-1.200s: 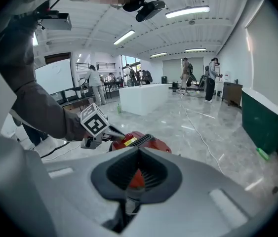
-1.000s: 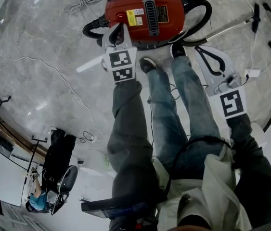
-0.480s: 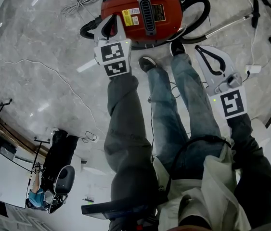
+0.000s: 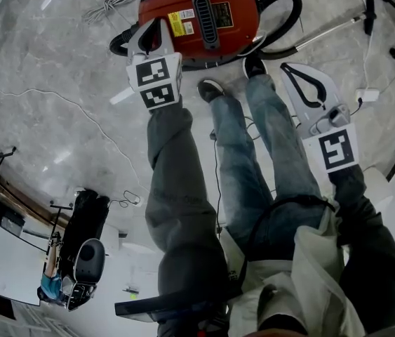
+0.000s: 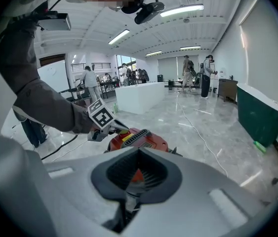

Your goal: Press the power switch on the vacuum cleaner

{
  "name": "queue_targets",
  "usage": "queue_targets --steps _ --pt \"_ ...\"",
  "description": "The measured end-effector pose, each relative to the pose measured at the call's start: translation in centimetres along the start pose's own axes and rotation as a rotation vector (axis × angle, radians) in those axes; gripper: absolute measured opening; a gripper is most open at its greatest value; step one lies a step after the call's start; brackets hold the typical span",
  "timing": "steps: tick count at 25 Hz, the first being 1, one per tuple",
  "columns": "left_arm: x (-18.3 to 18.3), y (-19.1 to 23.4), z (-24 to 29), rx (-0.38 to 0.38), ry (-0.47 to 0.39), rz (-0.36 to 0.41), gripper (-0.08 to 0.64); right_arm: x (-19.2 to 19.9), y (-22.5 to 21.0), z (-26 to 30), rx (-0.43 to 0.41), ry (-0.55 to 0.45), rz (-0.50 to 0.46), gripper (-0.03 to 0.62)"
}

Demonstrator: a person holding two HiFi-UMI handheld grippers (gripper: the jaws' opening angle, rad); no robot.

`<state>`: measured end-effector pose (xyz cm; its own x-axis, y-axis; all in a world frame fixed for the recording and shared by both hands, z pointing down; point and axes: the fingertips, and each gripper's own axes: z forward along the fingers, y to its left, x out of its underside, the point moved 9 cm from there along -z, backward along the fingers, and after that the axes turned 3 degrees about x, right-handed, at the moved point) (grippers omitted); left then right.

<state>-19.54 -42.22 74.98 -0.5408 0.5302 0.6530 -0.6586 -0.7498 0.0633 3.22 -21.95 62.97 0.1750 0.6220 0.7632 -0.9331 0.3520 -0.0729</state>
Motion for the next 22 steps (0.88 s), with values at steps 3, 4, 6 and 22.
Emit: queue_targets --steps 3,4,6,22 --pt "0.9 -1.1 -1.4 -0.022 -0.061 -0.052 0.002 0.4 -0.7 -0.8 0.009 -0.006 0.010 0.000" --pt "1.1 -1.8 -2.2 -0.029 -0.092 -0.066 0.002 0.5 -1.1 -1.1 0.015 -0.011 0.009 0.000" --pt "1.6 -3.5 -4.1 -0.044 -0.157 -0.090 0.002 0.8 -2.0 -1.7 0.024 -0.022 0.005 0.000" --pt "-1.3 -19.6 -25.4 -0.105 -0.423 -0.205 0.002 1.2 -5.6 -14.1 0.055 -0.121 -0.010 0.000"
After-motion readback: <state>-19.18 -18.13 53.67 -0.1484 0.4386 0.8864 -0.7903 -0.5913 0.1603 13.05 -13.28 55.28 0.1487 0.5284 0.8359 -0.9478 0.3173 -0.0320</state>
